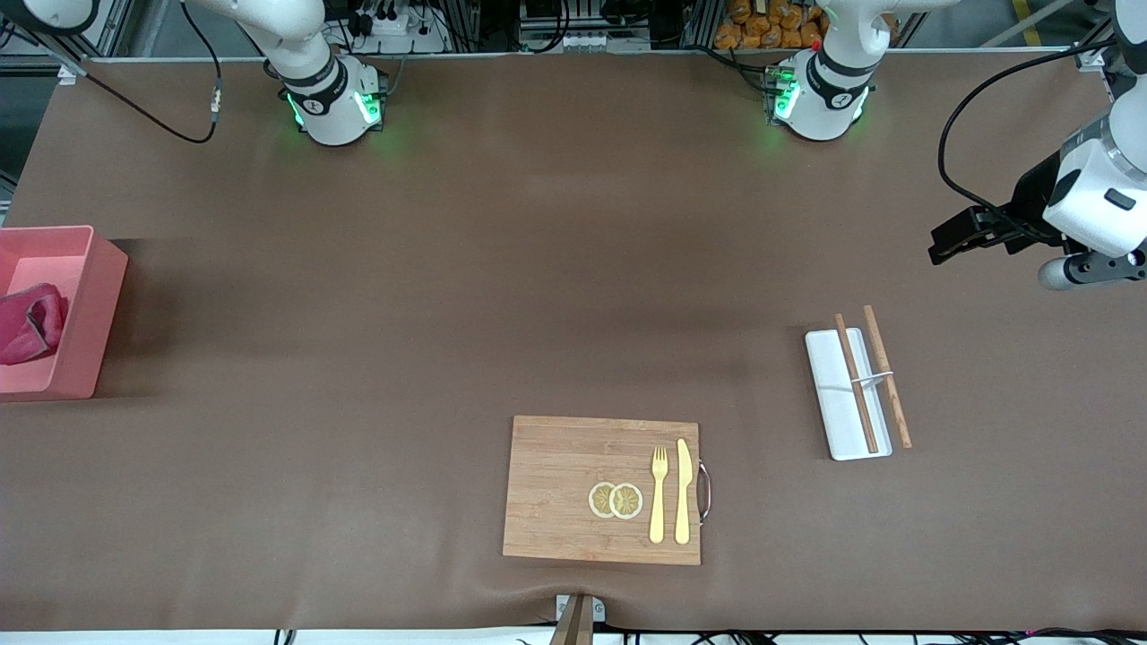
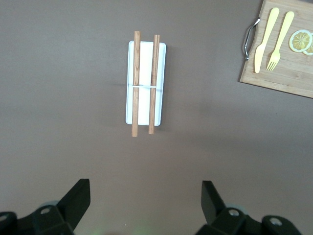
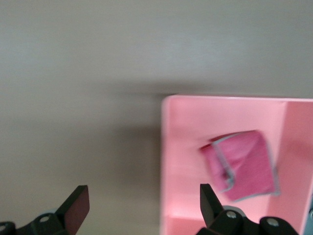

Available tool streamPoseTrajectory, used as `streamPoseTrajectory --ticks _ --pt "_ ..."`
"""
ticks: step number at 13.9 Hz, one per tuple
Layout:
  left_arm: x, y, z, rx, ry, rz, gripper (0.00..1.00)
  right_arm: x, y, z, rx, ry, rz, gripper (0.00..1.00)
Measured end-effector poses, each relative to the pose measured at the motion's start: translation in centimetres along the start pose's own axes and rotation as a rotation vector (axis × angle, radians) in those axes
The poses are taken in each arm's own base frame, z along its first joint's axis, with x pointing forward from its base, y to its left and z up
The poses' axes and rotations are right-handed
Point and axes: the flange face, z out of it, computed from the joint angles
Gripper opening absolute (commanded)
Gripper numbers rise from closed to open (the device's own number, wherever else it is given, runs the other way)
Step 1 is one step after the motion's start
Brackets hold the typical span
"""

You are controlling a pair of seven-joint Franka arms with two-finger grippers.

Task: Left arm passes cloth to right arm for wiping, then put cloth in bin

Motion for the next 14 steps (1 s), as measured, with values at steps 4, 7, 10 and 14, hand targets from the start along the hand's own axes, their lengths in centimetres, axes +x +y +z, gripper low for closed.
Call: streamPoseTrajectory --ticks 4,7,10,14 --pt "0.0 0.0 0.1 0.0 -0.002 0.0 1.0 4.5 -13.8 -1.8 -0.022 -0.064 0.041 1.0" --pt "0.0 0.0 0.1 0.0 -0.002 0.0 1.0 5.7 -22.7 -2.2 -0.037 -0.077 0.08 1.0" --pt "0.0 0.0 0.1 0.0 -0.002 0.0 1.0 4.6 -28.5 -3.4 -0.011 -0.035 0.132 1.0" --pt "0.0 0.1 0.2 0.001 -0.003 0.002 1.0 1.5 -36.8 -3.5 -0.041 0.044 0.228 1.0"
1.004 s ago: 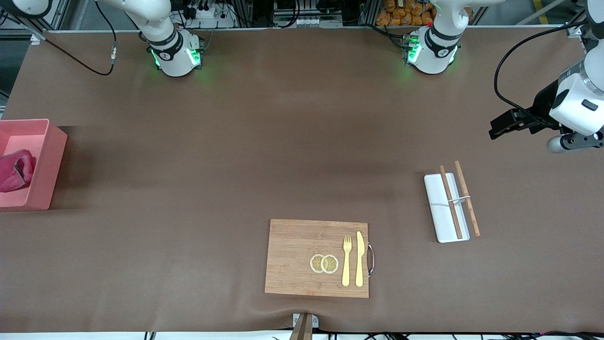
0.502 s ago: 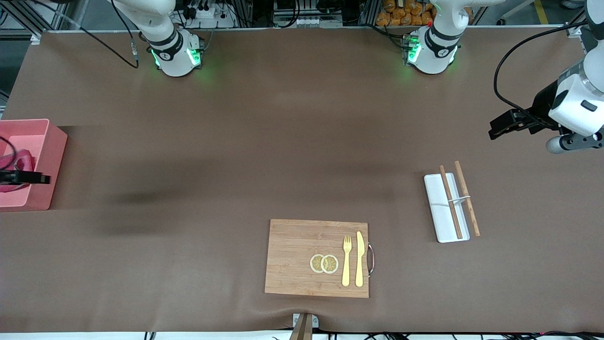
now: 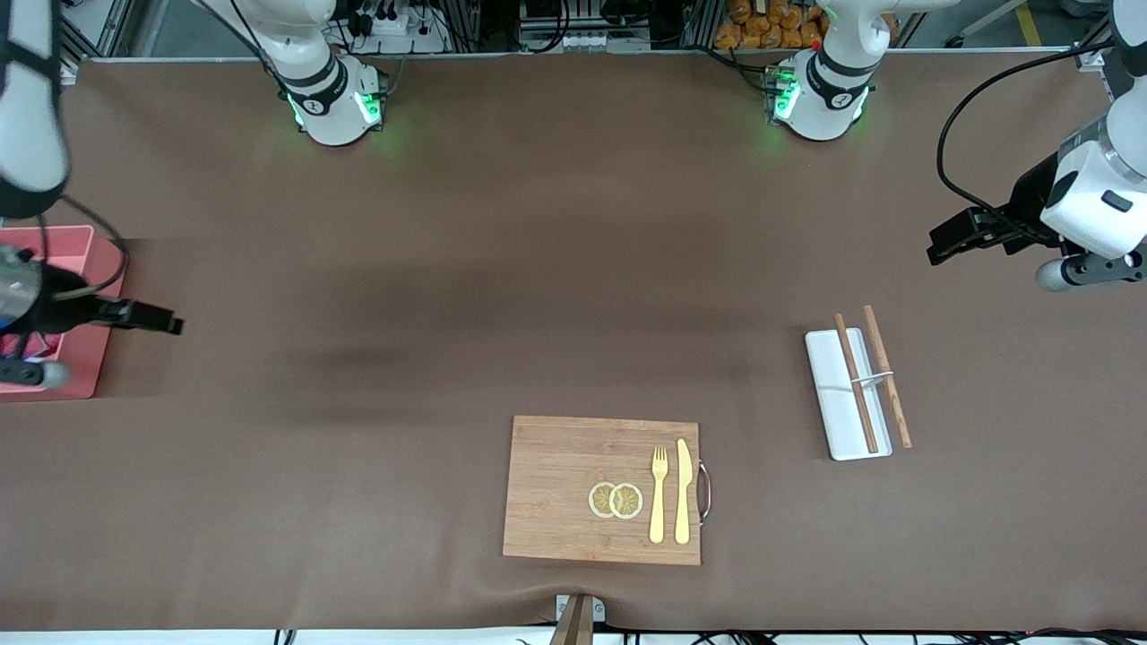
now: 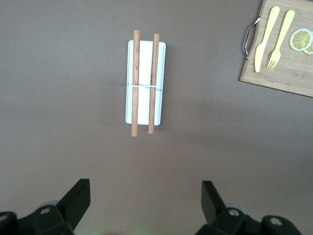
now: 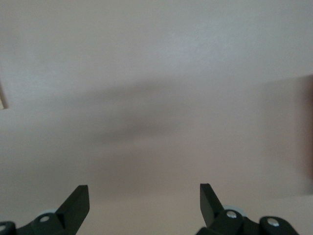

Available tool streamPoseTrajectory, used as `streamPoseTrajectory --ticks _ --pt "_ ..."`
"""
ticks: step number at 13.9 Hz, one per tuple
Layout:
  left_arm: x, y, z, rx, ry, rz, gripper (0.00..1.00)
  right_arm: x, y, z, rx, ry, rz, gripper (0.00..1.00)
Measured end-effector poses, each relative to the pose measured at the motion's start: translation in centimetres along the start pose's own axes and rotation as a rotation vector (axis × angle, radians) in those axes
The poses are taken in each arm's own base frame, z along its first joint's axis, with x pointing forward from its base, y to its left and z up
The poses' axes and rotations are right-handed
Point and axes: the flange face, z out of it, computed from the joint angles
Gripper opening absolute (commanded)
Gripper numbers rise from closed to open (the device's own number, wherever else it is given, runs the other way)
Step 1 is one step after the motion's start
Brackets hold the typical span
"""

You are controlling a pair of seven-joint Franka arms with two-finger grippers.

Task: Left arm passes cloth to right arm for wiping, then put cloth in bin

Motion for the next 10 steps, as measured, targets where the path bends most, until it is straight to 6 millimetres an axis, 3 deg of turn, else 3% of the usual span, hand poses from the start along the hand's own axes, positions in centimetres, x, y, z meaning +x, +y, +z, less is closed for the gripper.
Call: streamPoseTrajectory --ticks 2,4,6,10 --pt "0.0 0.0 0.1 0.0 -0.002 0.001 1.0 -3.9 -4.7 -1.4 -0.017 0.029 0.028 1.0" --pt "0.0 0.0 0.1 0.001 -0.002 0.001 1.0 -6.9 -6.5 -3.5 -0.022 0.069 0.025 1.0" --pt "0.0 0.0 0.1 0.001 -0.002 0.001 1.0 -7.5 -5.1 -4.8 -0.037 0.106 0.028 1.0" --pt "0.0 0.0 0.1 0.001 -0.002 0.001 1.0 -6.4 -0.5 -5.1 -0.038 0.119 0.033 1.0"
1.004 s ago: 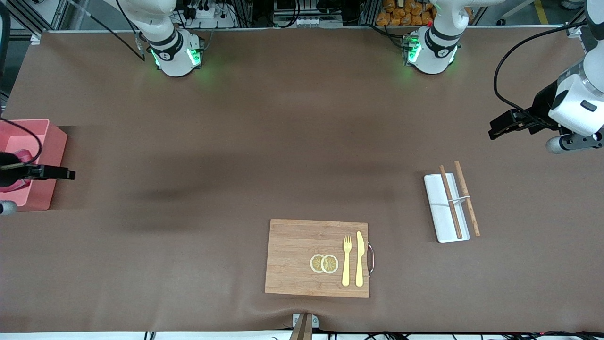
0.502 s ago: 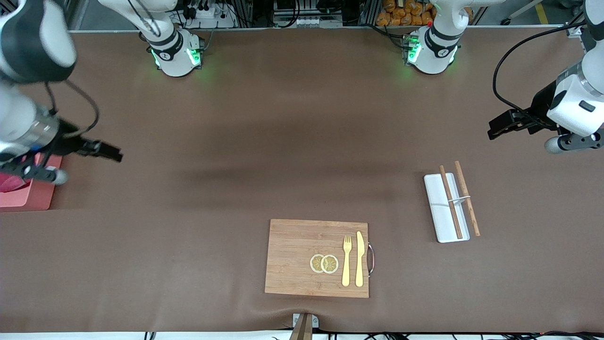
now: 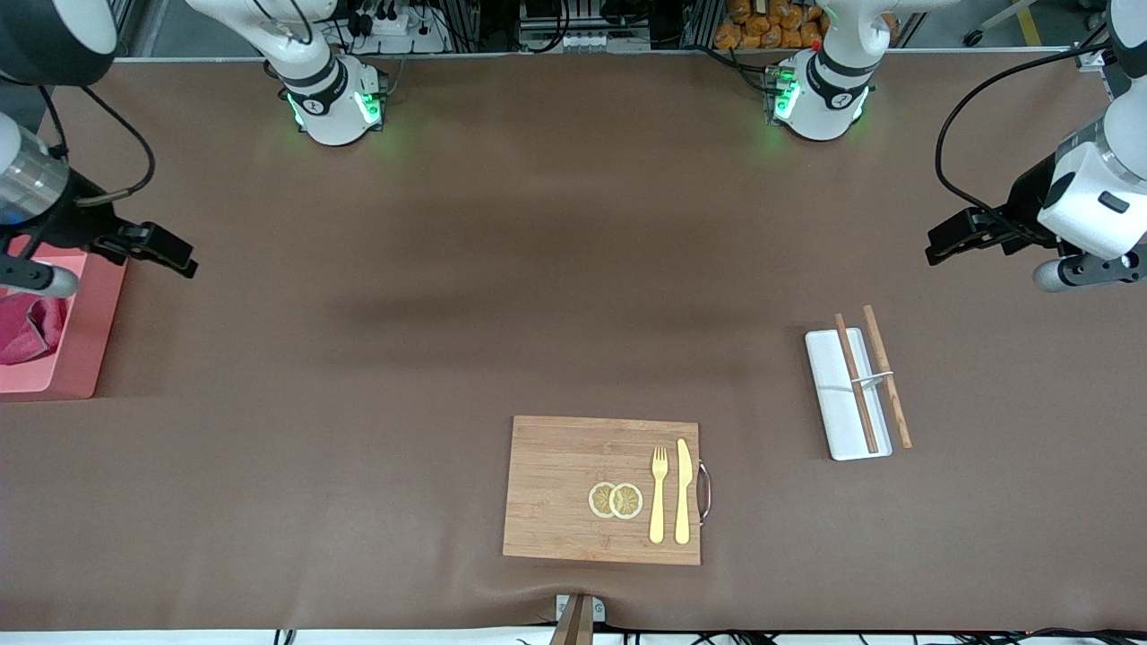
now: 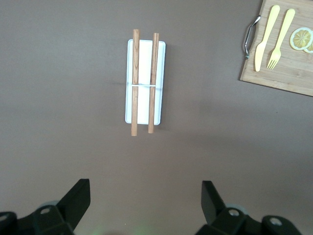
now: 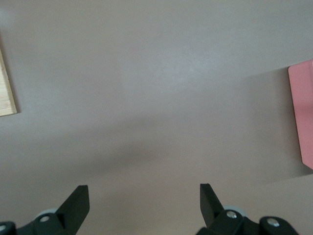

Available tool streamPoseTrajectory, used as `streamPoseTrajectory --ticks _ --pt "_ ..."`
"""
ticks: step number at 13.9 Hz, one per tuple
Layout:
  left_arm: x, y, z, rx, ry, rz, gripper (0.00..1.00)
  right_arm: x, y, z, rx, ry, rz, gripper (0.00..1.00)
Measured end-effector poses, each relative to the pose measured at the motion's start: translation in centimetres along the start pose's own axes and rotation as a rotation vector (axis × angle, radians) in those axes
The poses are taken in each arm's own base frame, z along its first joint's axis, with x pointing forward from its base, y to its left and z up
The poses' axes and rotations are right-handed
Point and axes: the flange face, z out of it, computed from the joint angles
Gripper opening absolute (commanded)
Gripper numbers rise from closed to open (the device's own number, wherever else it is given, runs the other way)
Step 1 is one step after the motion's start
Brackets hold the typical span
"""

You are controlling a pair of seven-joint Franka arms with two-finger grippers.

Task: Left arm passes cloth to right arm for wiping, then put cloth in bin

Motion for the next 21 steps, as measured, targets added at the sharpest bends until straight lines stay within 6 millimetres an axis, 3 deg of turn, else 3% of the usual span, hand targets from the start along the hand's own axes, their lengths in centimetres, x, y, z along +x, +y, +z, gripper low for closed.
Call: streamPoseTrajectory --ticks 3,9,21 --pt "0.0 0.0 0.0 0.0 0.0 0.0 1.0 0.1 0.7 -0.1 0.001 0.004 0.003 1.0" --pt "0.0 0.0 -0.1 -0.001 0.003 0.012 1.0 -1.1 -1.5 -1.5 0.003 0.028 -0.023 1.0" --pt "0.3 -1.0 -1.3 -0.003 0.028 0.068 1.0 -1.6 -1.4 -2.3 0.004 0.041 -0.022 1.0"
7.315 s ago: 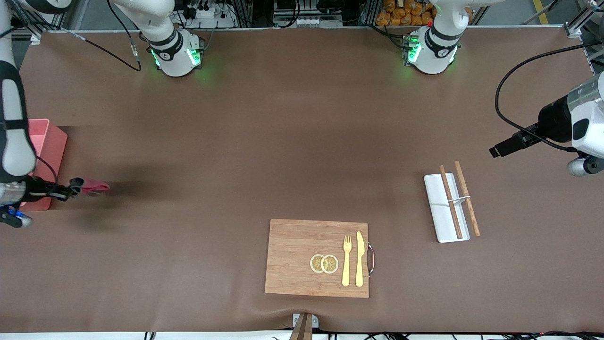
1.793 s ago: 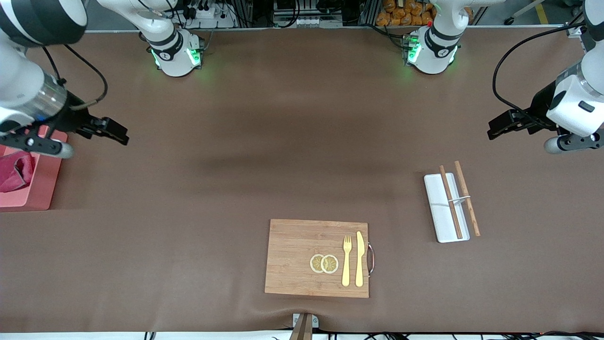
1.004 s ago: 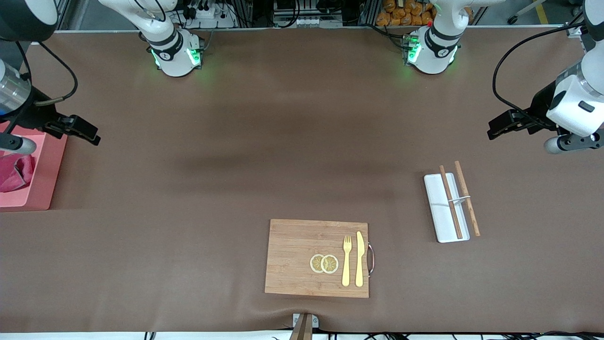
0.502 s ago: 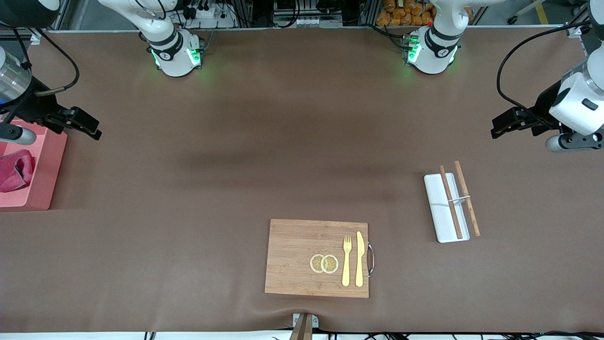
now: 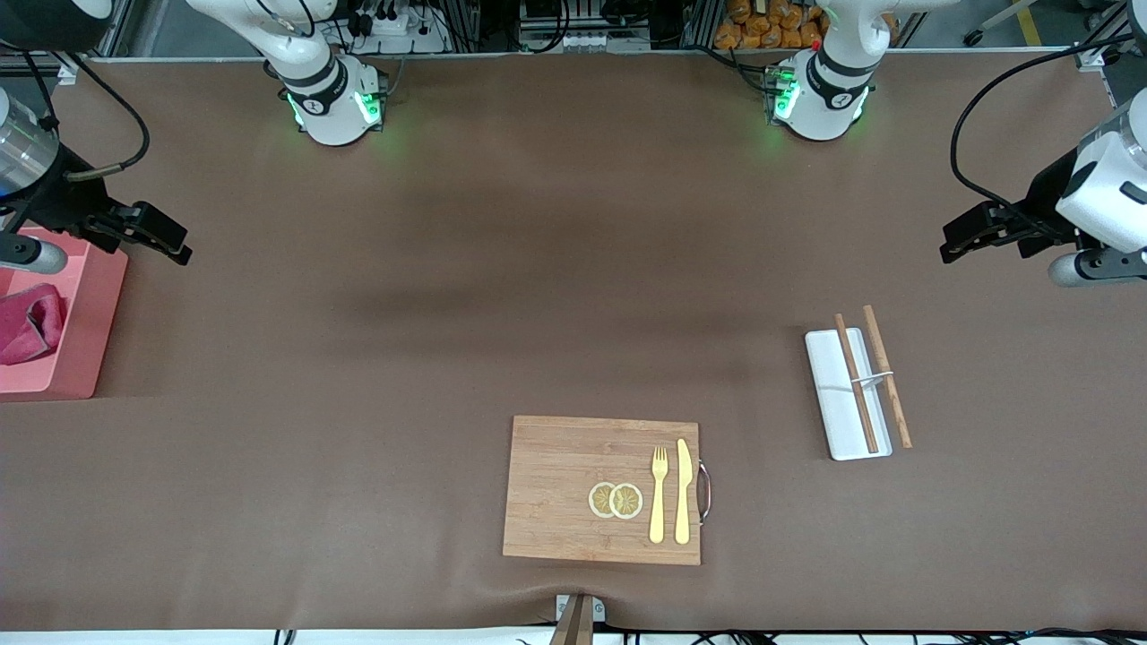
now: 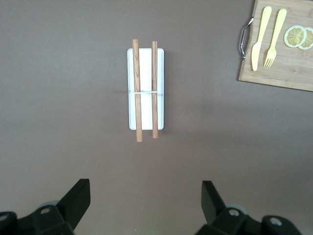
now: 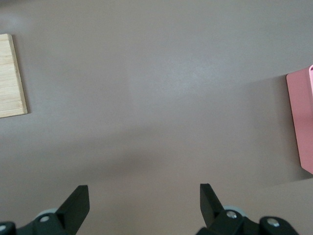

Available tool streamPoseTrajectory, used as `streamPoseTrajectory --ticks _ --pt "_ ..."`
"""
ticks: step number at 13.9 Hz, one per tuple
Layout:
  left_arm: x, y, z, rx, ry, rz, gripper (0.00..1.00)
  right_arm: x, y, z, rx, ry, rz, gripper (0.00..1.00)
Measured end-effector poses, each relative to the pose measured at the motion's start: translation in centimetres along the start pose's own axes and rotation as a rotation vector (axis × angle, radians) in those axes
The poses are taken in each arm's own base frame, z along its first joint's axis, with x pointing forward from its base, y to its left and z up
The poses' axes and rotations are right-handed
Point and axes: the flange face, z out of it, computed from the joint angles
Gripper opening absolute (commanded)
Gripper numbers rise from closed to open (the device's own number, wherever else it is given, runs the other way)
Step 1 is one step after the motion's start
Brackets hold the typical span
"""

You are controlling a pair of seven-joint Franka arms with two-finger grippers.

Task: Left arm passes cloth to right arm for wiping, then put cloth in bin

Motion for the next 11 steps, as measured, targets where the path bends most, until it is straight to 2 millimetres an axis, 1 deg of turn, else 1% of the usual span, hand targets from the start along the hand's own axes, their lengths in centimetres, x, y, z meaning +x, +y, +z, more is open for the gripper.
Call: streamPoseTrajectory --ticks 11 --pt "-0.11 -0.24 -0.1 0.006 -0.009 -0.003 1.0 0.05 0.22 0.0 0.0 0.0 0.004 1.0"
